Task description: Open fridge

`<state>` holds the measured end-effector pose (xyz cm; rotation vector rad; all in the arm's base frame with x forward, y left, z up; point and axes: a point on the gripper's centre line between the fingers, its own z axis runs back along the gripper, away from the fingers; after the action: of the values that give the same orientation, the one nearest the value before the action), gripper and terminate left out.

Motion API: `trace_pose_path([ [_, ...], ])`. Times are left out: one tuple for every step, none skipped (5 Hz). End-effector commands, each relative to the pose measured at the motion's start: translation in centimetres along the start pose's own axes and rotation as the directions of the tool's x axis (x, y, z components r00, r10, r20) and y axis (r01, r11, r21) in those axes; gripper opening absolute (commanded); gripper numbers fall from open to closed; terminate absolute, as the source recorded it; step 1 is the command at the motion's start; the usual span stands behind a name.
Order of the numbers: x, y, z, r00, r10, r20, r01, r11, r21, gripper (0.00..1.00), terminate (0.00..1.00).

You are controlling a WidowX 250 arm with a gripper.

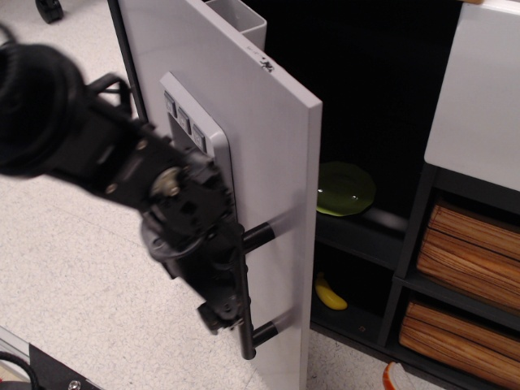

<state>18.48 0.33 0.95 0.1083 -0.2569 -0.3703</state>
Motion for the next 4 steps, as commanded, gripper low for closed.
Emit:
trace_pose_path([
  [0.8, -4.2, -1.1, 0.997, -0.081, 0.003, 0.081, 0.996, -0.030, 1.00, 0.00],
  [1.9, -7.5, -1.4, 0.994, -0.112, -0.012, 0.111, 0.992, -0.063, 1.00, 0.00],
  [3.1, -10.7, -1.5, 0.992, -0.123, -0.018, 0.120, 0.986, -0.113, 1.00, 0.00],
  [5.2, -12.1, -1.4, 0.996, -0.091, -0.019, 0.086, 0.984, -0.156, 1.00, 0.00],
])
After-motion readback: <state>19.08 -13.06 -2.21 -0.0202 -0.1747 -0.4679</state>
